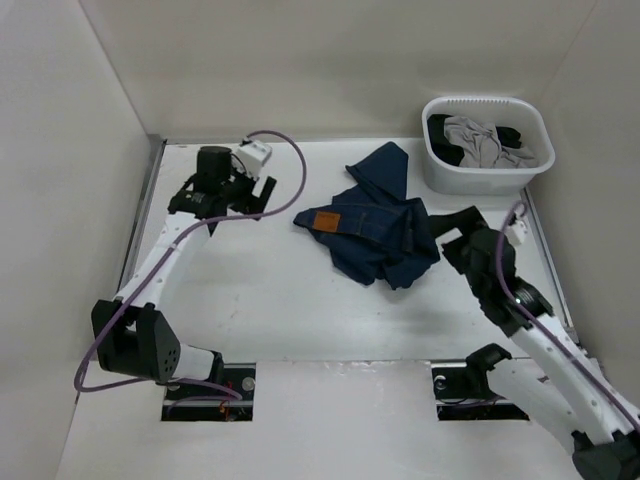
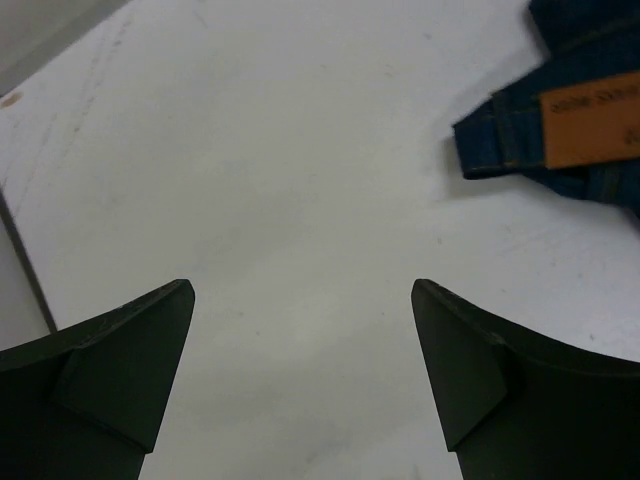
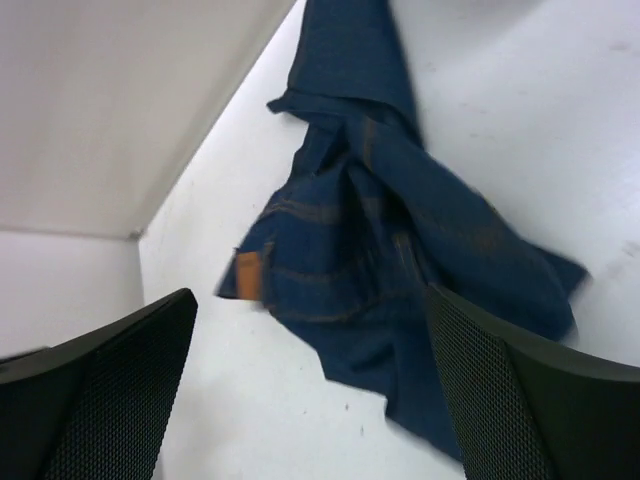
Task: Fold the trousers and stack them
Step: Move the trousers to the center of the board, then flatten the trousers out
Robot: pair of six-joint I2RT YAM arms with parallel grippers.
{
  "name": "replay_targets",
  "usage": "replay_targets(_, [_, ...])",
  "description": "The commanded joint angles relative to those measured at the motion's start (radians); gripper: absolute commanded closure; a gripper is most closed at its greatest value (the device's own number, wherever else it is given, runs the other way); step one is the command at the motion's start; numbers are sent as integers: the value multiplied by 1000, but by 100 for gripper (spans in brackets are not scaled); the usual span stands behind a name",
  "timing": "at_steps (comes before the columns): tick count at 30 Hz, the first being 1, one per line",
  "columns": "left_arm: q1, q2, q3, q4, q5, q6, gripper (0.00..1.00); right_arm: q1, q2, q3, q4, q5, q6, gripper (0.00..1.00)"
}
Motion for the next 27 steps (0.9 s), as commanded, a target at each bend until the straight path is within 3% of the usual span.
replay_targets(1, [-110,-37,-74,-89,-7,89,7,-31,-121,10,-364,142,65,0])
replay_targets(6, [-259,3,-138,-140,24,37,7,-21,53,22,-359,67,-91,0])
replay_targets(11, [-333,81,-195,-19,73,-75,6,-18,268,50,-111,-22,-317,0])
replay_targets(17, [-451,196,-109,125,209,-221,9,-50,519,114,33,-174,-288,0])
replay_targets(22, [-548,329,-104,205,128,-275,8,-39,685,157,110,-281,-257,0])
replay_targets(23, [-556,365,-94,233,126,-307,8,-21,723,166,130,-304,-244,4])
replay_targets(27, [-560,458,-59,323,102,-339,10,47,785,188,184,-358,-187,41])
